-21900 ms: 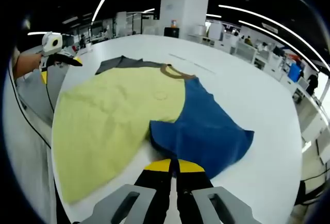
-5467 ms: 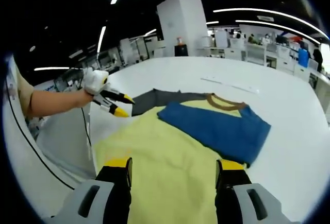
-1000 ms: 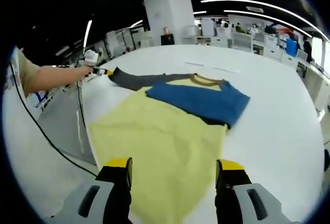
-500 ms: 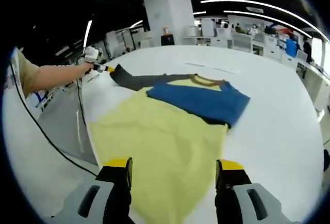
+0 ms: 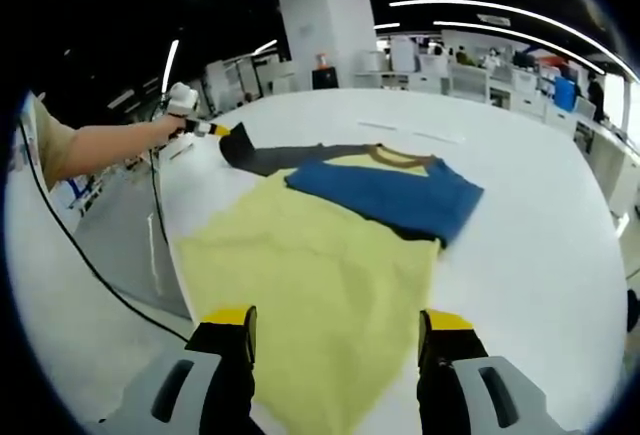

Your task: Fold the garment on the visible template until the final outline fits inside the template.

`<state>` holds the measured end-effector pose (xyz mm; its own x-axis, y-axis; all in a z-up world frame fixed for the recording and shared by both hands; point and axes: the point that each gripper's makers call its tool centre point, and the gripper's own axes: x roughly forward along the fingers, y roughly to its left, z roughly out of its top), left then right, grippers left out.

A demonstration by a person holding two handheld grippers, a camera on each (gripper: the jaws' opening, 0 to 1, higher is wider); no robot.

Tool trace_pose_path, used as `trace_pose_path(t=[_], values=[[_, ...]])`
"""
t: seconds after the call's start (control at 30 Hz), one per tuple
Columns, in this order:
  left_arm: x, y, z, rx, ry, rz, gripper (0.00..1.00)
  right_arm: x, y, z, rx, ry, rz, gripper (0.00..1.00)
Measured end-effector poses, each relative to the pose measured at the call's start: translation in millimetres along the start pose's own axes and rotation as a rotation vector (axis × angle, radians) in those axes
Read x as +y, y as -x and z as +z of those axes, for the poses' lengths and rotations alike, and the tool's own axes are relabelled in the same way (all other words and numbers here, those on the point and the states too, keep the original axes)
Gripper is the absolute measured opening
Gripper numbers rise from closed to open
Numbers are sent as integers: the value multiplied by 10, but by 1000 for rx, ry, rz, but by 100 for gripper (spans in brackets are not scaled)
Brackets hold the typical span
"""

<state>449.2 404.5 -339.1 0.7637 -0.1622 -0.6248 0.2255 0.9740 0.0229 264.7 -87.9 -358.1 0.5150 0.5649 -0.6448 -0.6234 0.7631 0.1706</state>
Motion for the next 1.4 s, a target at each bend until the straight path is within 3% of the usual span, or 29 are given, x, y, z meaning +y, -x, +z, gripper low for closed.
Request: trace_pose_path(t=[0.37, 0.73, 1.4], values=[[-321, -92, 84, 20, -24, -47, 0, -1, 13, -33, 4, 5, 3, 63], [-772, -24, 136, 29, -42, -93, 0, -17, 76, -31, -8, 6, 0, 63], [-1232, -91, 321, 24, -70, -190, 0, -9, 146, -60, -19, 27, -11, 65]])
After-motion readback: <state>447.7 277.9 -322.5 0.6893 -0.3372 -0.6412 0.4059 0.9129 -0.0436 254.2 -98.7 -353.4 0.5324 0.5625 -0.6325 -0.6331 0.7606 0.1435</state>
